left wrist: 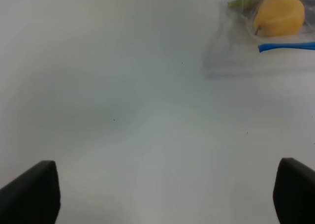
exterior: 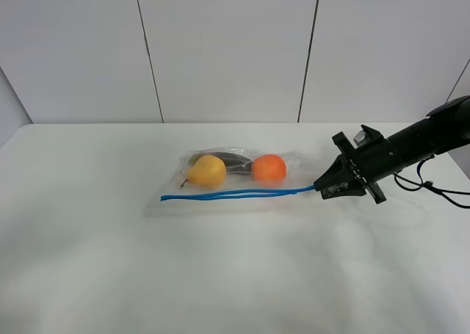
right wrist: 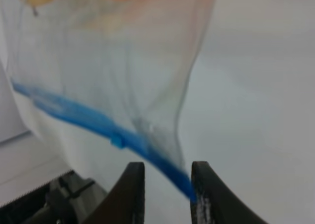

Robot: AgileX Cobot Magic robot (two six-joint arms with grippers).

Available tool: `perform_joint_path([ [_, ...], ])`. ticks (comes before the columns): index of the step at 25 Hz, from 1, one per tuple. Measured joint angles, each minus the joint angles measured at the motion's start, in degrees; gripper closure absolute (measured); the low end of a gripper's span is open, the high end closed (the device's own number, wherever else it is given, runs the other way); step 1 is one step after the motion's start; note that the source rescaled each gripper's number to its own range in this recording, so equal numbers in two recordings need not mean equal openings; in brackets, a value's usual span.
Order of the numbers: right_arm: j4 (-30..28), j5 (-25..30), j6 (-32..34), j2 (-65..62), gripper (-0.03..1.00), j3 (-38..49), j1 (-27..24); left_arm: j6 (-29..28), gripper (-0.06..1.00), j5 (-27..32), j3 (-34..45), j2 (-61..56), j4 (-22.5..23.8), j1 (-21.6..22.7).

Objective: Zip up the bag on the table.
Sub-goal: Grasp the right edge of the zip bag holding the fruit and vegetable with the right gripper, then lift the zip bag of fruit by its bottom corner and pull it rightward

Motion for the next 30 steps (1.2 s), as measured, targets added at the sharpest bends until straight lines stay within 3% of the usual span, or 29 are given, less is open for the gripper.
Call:
perform_joint_path([
  [10,2.4,-1.2,-0.1,0.0,0.67,0.0,0.0,0.0,-0.06,0.0,0.0,0.0,0.0,0.0],
  [20,2.8,-1.0,-0.2,0.0,0.94,0.0,0.0,0.0,-0.06,0.0,0.0,0.0,0.0,0.0],
  [27,3.8,0.1,-1.2,0.0,0.97,0.0,0.0,0.0,-0.06,0.0,0.0,0.0,0.0,0.0],
  [30,7.5,2.8,-1.8,0.0,0.97,0.0,0.5,0.0,-0.06,0.0,0.0,0.0,0.0,0.0],
])
